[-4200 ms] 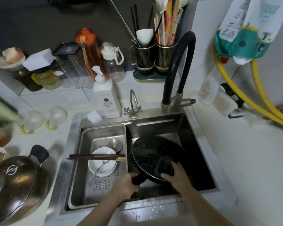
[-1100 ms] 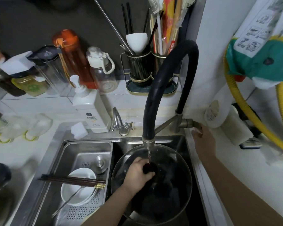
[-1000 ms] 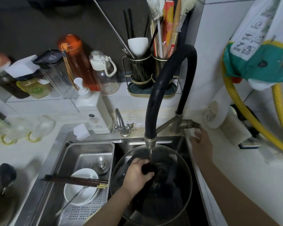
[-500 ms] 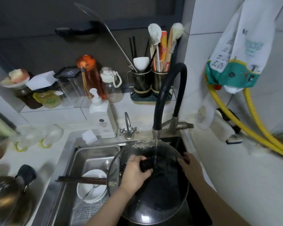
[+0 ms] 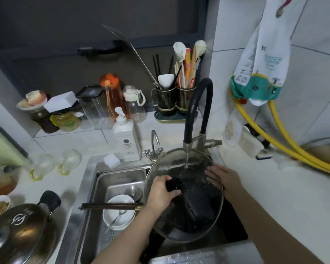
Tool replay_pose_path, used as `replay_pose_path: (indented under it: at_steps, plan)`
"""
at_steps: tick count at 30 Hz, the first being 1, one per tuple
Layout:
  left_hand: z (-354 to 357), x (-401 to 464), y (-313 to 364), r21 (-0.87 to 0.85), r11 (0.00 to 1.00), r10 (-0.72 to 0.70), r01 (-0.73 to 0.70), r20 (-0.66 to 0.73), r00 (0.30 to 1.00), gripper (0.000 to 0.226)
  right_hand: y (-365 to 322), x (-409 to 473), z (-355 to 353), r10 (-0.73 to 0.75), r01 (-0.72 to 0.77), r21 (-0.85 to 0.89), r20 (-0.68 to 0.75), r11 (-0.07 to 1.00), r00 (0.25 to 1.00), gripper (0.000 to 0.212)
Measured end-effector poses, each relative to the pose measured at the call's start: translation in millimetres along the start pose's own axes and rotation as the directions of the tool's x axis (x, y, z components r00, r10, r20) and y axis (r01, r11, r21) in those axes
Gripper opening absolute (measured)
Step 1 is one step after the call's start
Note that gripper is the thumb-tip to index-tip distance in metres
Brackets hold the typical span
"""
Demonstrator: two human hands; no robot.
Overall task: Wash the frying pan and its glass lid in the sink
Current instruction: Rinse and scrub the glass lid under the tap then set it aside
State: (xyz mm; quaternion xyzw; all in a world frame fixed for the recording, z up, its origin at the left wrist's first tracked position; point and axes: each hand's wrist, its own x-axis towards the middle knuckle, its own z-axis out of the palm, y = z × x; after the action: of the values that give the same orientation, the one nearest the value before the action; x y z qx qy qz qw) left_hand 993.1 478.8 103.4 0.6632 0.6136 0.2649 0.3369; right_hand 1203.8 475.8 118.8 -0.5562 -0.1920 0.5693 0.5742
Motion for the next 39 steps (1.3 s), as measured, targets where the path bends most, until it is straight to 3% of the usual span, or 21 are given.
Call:
replay_pose_path:
  at_steps: [7, 10, 12, 19, 28, 31, 34, 37, 39]
  plan:
    - [24.9, 4.4, 14.4, -0.168, 0.979, -0.106, 0.119, 0.082, 0.991, 0.034, -24.6, -5.4, -16.6, -0.108, 0.105, -0.075, -0.036, 0.992, 0.994, 0.019]
    - [29.5, 1.9, 14.3, -0.428, 0.854, -0.241, 0.295, 0.176, 0.954, 0.027, -27.3, -9.3, -13.8, -0.124, 0.124, -0.12, 0.006, 0.985, 0.992, 0.009]
    - [28.9, -0.3, 11.0, -0.503, 0.78, -0.301, 0.371, 0.217, 0.928, 0.029, -26.8, -10.4, -6.9, -0.125, 0.128, -0.143, 0.03, 0.981, 0.992, 0.01]
    - [9.1, -1.4, -4.2, -0.426, 0.778, -0.379, 0.462, 0.267, 0.886, 0.024, -19.0, -9.6, 22.0, -0.11, 0.14, -0.186, 0.163, 0.973, 0.981, 0.01]
    - [2.1, 2.9, -10.9, -0.413, 0.779, -0.396, 0.472, 0.261, 0.88, 0.02, -26.8, 9.3, 39.3, -0.098, 0.183, -0.325, 0.26, 0.928, 0.961, 0.016]
    - [-0.3, 1.9, -2.2, -0.444, 0.706, -0.461, 0.552, 0.304, 0.834, 0.022, -28.6, 15.5, 40.9, -0.063, 0.182, -0.385, 0.301, 0.905, 0.952, 0.012]
    - [-8.5, 10.8, 5.3, -0.498, 0.618, -0.506, 0.609, 0.341, 0.792, 0.051, -25.4, 20.7, 41.4, -0.06, 0.212, -0.438, 0.335, 0.874, 0.94, 0.02]
    - [-23.1, 27.5, 16.5, -0.644, 0.42, -0.538, 0.639, 0.391, 0.747, 0.081, -17.9, 20.2, 41.8, -0.049, 0.225, -0.441, 0.376, 0.869, 0.925, 0.022]
    - [-33.5, 38.1, 25.4, -0.708, 0.297, -0.539, 0.641, 0.429, 0.725, 0.089, -13.8, 15.2, 42.3, -0.026, 0.23, -0.456, 0.411, 0.859, 0.911, 0.017]
